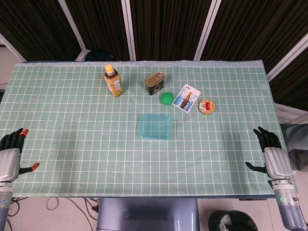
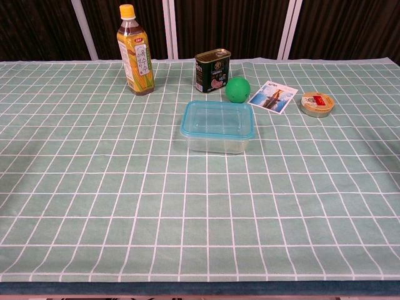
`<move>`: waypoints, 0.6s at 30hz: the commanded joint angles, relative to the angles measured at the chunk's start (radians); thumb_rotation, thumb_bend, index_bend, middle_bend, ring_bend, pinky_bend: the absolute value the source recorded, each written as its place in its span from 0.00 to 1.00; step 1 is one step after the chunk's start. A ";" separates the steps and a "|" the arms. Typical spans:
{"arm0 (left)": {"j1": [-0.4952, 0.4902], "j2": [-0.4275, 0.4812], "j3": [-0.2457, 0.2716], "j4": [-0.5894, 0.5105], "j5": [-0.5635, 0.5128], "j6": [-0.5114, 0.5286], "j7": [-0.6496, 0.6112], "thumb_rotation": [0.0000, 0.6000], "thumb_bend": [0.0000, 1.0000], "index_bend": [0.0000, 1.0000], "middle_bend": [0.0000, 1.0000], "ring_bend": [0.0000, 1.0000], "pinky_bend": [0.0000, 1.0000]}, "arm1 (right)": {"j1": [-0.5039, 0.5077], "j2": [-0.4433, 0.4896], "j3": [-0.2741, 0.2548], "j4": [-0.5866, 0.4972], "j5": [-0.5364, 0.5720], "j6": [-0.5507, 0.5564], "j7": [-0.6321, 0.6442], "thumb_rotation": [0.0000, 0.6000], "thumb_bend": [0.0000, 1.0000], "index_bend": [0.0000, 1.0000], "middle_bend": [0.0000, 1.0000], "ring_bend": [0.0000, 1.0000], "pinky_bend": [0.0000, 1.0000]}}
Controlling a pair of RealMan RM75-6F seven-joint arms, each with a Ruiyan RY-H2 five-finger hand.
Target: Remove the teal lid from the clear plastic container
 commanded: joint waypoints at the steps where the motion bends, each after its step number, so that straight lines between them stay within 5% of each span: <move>1: -0.002 -0.001 0.001 0.001 0.000 -0.002 0.003 1.00 0.00 0.00 0.00 0.00 0.00 | 0.000 0.000 0.001 0.001 0.002 -0.001 -0.002 1.00 0.16 0.00 0.00 0.00 0.00; 18: 0.003 0.006 0.007 -0.010 0.008 0.012 0.021 1.00 0.00 0.00 0.00 0.00 0.00 | -0.003 0.007 -0.002 -0.006 -0.008 0.009 0.005 1.00 0.16 0.00 0.00 0.00 0.00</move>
